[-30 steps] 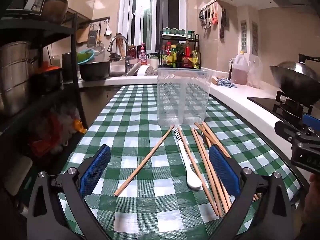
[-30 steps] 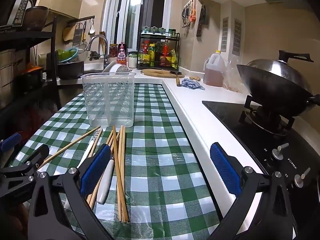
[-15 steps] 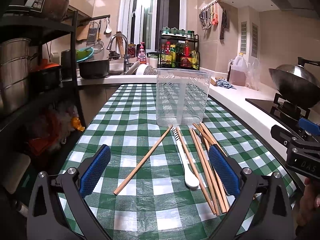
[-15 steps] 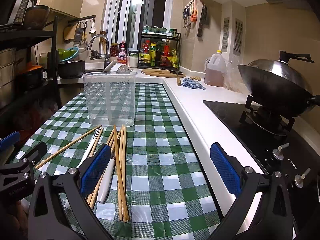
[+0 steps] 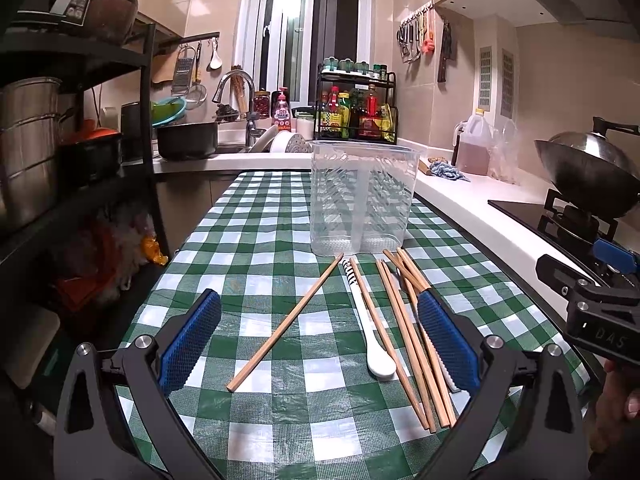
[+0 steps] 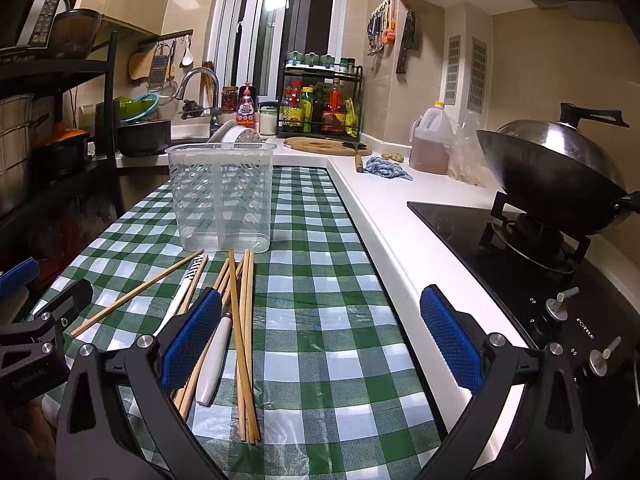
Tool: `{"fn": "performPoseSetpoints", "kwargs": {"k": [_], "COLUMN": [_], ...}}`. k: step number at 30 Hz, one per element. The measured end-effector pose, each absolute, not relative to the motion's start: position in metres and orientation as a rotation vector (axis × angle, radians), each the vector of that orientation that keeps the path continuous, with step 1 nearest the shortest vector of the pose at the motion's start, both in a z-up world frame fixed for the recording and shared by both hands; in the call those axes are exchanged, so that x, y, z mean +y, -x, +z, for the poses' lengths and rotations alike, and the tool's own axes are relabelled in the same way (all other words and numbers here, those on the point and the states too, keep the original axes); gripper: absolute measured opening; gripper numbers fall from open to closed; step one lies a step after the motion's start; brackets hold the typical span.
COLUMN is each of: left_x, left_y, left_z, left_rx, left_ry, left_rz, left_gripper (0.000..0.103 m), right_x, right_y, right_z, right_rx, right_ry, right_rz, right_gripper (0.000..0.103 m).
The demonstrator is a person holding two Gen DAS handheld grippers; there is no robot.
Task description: Organize utensils
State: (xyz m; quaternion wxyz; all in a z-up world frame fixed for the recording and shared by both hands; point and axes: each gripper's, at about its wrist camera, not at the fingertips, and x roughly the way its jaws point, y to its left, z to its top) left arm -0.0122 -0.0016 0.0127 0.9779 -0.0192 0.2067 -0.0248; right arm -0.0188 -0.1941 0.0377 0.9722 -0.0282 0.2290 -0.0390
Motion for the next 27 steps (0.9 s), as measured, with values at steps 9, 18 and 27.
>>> {"fn": "performPoseSetpoints", "kwargs": {"k": [9,18,27], "left_x": [-0.0020,-0.0023,-0.0034], "left_y": [0.0133,0.0134,0.0131], "left_z": [0.0134,0.0134,0.0136], "left_rx": [0.414,0.413,0.414], "left_ry": [0.038,0.038,0.038], "left_rz": [-0.051,-0.051,-0.051], "left_gripper": [0.095,0.095,0.095], "right_x": [-0.1926,-0.1924,-0.1917], "right_y": [0.0187,0.0186,0.0187], "right_z": [0.0375,0.0375,0.0373], "right_rx": [0.462,0.462,0.463], "right_ry": [0.058,0.060,0.061], "right_rz": [-0.079,-0.078,-0.078], "right_gripper": [0.098,0.098,0.098]}}
